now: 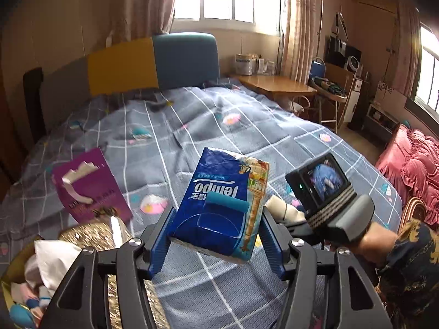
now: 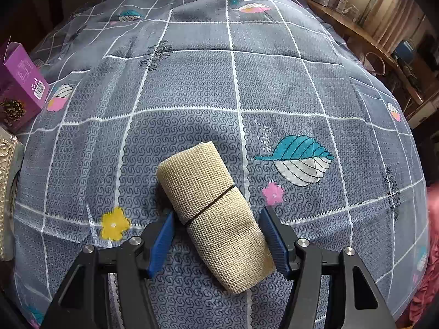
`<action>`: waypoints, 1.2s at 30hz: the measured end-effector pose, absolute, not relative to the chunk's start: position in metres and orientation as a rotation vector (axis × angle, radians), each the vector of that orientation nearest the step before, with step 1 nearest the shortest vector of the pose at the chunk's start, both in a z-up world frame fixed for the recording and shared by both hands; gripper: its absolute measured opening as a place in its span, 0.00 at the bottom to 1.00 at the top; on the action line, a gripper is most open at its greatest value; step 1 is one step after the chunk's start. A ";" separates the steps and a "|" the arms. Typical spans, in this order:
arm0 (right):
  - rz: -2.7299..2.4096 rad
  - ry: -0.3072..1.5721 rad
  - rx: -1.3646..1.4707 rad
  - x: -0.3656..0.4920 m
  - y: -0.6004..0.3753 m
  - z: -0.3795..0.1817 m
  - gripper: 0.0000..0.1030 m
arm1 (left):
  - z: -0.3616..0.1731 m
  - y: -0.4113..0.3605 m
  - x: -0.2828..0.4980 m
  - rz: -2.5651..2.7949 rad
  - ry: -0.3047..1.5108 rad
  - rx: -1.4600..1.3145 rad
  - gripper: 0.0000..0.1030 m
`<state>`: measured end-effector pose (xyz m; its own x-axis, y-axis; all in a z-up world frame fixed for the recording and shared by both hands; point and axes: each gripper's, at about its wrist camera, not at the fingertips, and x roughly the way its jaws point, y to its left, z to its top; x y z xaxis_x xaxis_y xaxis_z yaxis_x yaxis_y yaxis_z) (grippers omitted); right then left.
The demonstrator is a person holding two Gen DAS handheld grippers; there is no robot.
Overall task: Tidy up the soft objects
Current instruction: 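Carry the blue tissue pack to the gold tray with the left tool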
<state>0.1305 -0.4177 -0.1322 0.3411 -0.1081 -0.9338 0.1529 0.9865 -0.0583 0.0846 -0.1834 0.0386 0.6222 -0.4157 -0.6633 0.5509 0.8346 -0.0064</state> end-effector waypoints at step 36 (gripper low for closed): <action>-0.173 1.166 -0.105 0.119 -0.379 -0.121 0.62 | -0.021 0.130 0.086 0.120 0.792 -0.070 0.58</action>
